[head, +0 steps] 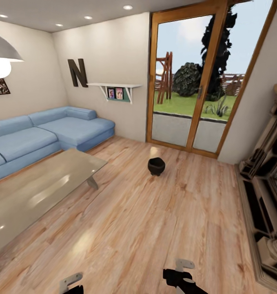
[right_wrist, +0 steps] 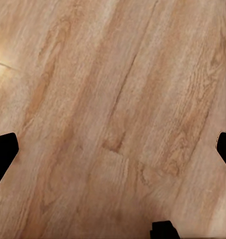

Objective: Place each of the two pumpkins and all three candles from the living room inside a cabinet in the living room (use any cabinet), then make sure every cabinet is closed, and position the cauldron so it is next to a table in the living room.

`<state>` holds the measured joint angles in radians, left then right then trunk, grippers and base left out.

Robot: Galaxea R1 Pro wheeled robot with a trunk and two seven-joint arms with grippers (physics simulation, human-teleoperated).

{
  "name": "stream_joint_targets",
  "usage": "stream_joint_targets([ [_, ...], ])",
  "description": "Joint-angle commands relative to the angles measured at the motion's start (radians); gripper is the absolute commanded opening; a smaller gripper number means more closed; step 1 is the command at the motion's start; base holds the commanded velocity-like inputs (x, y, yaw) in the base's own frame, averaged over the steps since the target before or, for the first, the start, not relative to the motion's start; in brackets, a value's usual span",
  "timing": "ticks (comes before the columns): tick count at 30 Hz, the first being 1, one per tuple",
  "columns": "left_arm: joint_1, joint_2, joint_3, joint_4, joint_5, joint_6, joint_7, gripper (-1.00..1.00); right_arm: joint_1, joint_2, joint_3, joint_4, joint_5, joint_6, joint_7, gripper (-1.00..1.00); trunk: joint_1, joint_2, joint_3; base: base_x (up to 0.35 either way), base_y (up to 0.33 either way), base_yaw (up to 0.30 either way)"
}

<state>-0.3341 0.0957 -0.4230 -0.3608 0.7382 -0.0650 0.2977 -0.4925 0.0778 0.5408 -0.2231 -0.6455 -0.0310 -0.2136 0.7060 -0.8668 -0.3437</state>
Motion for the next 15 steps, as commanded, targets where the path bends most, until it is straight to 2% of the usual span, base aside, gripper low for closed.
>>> stream_joint_targets([
  [1, 0.000, 0.001, -0.009, -0.001, 0.010, -0.004, 0.006, 1.00, -0.001, 0.000, 0.008, 0.000, -0.010, -0.003, -0.005, 1.00, 0.000, -0.001, -0.002, 0.000, 0.000, -0.273],
  [10, 0.000, -0.010, -0.012, 0.002, 0.006, -0.004, 0.006, 1.00, -0.001, 0.000, 0.009, -0.001, -0.009, -0.003, -0.005, 1.00, 0.000, -0.001, -0.008, 0.006, 0.000, -0.271],
  [15, 0.000, -0.013, -0.014, 0.002, 0.002, -0.003, 0.007, 1.00, -0.001, -0.001, 0.011, -0.001, -0.007, -0.004, -0.005, 1.00, 0.000, -0.001, -0.010, 0.239, -0.001, -0.217],
])
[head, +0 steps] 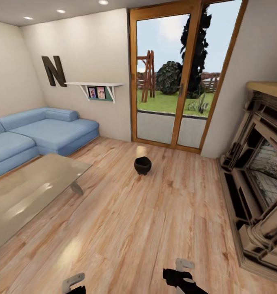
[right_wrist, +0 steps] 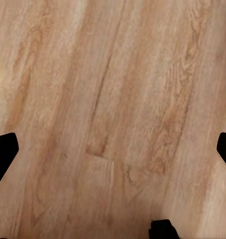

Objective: Place each of the two pumpkins and all three candles from the living room inside a cabinet in the living room (use any cabinet), then make sure every cabinet is closed, and position the cauldron so it is next to a table in the living room.

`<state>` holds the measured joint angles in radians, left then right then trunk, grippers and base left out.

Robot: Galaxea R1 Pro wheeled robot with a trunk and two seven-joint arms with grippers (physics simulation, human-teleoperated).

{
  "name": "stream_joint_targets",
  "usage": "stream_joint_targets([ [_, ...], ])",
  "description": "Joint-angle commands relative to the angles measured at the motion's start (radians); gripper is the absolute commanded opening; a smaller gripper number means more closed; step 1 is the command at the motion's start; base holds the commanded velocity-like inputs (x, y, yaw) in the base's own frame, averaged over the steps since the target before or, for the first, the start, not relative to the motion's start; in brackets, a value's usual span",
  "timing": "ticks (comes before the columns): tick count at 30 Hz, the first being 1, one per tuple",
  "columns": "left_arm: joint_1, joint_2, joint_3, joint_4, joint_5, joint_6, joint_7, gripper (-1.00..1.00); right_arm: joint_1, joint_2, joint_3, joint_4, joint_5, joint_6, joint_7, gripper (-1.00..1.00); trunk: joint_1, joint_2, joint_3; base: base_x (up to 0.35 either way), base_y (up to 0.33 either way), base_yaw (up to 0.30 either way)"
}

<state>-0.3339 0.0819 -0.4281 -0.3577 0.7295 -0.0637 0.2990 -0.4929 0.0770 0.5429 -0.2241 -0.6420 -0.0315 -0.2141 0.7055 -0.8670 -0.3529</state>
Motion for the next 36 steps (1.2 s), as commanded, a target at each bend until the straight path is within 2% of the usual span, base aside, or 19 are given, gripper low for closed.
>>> stream_joint_targets([
  [1, -0.001, 0.001, -0.009, -0.001, 0.009, -0.004, 0.006, 1.00, -0.001, 0.000, 0.009, 0.000, -0.010, -0.004, -0.006, 1.00, 0.001, -0.001, -0.001, 0.316, -0.039, -0.066],
  [10, -0.001, 0.001, -0.009, -0.001, 0.008, -0.004, 0.006, 1.00, -0.001, 0.000, 0.008, 0.002, -0.013, -0.008, -0.004, 1.00, 0.001, -0.001, -0.002, 0.328, -0.079, -0.013],
  [36, -0.001, 0.001, -0.008, -0.001, 0.008, -0.004, 0.006, 1.00, -0.001, 0.001, 0.008, 0.000, -0.010, -0.007, -0.003, 1.00, 0.001, -0.001, -0.002, 0.331, -0.002, 0.000],
])
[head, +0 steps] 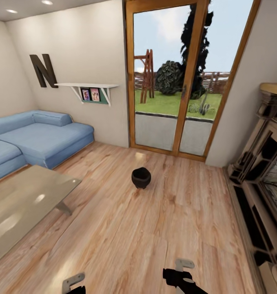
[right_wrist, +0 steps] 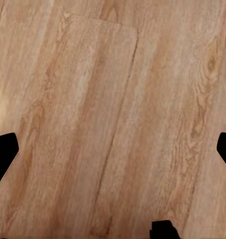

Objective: Place each of the two pumpkins and all three candles from the living room inside a cabinet in the living room (use any cabinet), then make sure every cabinet is closed, and position the cauldron so it is next to a table in the living room.

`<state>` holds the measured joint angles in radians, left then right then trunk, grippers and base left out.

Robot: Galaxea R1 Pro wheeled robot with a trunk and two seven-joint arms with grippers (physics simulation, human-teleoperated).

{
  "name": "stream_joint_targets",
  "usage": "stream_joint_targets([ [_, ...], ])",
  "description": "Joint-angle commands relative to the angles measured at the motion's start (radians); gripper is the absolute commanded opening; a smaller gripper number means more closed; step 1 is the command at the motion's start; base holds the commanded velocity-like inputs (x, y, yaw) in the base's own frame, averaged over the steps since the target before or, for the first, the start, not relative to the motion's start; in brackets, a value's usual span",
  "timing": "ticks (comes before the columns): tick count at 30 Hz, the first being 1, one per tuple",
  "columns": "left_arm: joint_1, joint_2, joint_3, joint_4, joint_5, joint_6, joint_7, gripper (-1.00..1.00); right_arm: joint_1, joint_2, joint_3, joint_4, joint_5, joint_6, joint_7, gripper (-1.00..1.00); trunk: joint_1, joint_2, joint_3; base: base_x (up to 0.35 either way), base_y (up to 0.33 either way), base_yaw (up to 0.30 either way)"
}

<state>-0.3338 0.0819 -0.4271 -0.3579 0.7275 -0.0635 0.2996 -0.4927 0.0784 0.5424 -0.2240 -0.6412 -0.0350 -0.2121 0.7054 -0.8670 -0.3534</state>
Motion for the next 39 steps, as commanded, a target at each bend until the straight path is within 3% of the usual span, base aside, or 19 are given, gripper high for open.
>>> stream_joint_targets([
  [1, -0.001, 0.001, -0.009, -0.001, 0.010, -0.004, 0.006, 1.00, -0.001, 0.000, 0.008, 0.000, -0.011, -0.004, -0.005, 1.00, 0.001, -0.001, -0.001, 0.331, 0.000, 0.000],
  [14, -0.001, 0.001, -0.010, -0.001, 0.010, -0.004, 0.006, 1.00, -0.001, 0.000, 0.008, 0.000, -0.011, -0.005, -0.004, 1.00, 0.001, -0.001, -0.001, 0.331, -0.018, 0.000],
  [39, -0.001, 0.001, -0.009, 0.000, 0.009, -0.004, 0.006, 1.00, -0.001, 0.000, 0.008, 0.001, -0.010, -0.005, -0.006, 1.00, 0.001, -0.001, -0.001, 0.325, -0.136, 0.000],
])
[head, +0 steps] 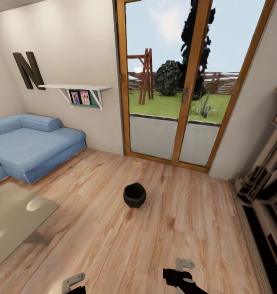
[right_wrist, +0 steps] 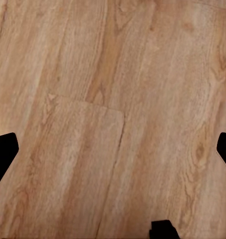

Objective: Place each of the two pumpkins and all three candles from the living room inside a cabinet in the living room (use any cabinet), then make sure every cabinet is closed, and position the cauldron so it is next to a table in the living room.

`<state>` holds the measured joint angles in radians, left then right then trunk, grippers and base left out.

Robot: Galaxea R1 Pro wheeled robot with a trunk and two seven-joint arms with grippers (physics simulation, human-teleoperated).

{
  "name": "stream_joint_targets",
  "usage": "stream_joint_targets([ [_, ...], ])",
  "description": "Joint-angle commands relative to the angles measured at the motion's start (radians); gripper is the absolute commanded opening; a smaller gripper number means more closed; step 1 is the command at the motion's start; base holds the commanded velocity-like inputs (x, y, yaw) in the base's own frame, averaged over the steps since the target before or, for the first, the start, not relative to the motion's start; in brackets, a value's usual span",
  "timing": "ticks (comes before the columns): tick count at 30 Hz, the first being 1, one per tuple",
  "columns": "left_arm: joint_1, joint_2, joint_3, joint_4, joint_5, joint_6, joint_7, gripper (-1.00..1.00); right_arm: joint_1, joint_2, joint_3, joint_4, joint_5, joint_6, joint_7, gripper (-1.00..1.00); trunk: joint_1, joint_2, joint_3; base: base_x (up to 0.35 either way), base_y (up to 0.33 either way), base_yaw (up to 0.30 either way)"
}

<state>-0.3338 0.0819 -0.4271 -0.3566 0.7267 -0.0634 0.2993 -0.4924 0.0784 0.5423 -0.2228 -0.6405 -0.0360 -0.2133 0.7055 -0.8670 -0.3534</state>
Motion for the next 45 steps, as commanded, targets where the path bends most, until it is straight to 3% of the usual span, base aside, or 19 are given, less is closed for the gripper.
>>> stream_joint_targets([
  [1, -0.001, 0.001, -0.009, -0.001, 0.011, -0.004, 0.006, 1.00, -0.001, 0.000, 0.008, 0.000, -0.010, -0.004, -0.005, 1.00, 0.001, -0.001, -0.001, 0.311, -0.165, 0.000],
  [21, -0.001, 0.001, -0.009, 0.001, 0.015, -0.004, 0.006, 1.00, -0.001, -0.002, 0.008, 0.000, -0.010, -0.004, -0.005, 1.00, 0.001, -0.001, -0.001, 0.316, -0.047, 0.001],
  [45, -0.001, 0.001, -0.010, 0.001, 0.014, -0.004, 0.006, 1.00, -0.001, -0.002, 0.010, 0.000, -0.006, -0.004, -0.004, 1.00, 0.001, -0.001, -0.001, 0.316, -0.087, 0.107],
])
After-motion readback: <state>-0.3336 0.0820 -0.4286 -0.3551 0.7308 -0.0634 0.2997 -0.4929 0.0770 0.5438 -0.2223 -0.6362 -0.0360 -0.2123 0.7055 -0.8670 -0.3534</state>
